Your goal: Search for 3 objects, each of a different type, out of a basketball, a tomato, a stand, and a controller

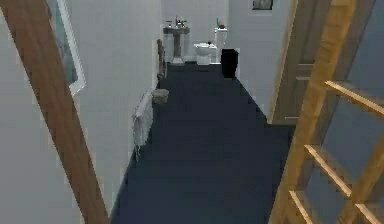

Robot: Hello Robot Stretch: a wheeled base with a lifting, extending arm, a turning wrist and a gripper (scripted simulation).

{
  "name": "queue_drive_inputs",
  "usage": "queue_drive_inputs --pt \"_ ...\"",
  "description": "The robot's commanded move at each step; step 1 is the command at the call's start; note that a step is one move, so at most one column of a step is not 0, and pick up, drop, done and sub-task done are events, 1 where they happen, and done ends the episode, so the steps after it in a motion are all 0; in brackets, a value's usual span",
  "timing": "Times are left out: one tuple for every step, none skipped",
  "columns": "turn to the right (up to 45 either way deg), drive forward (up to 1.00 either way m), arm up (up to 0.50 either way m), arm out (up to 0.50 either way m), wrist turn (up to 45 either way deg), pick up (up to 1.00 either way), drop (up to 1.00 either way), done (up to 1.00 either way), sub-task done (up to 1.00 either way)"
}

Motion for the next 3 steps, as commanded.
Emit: queue_drive_inputs --pt "0.0 1.0 0.0 0.0 0.0 0.0 0.0 0.0 0.0" --pt "0.0 1.0 0.0 0.0 0.0 0.0 0.0 0.0 0.0" --pt "0.0 1.0 0.0 0.0 0.0 0.0 0.0 0.0 0.0"
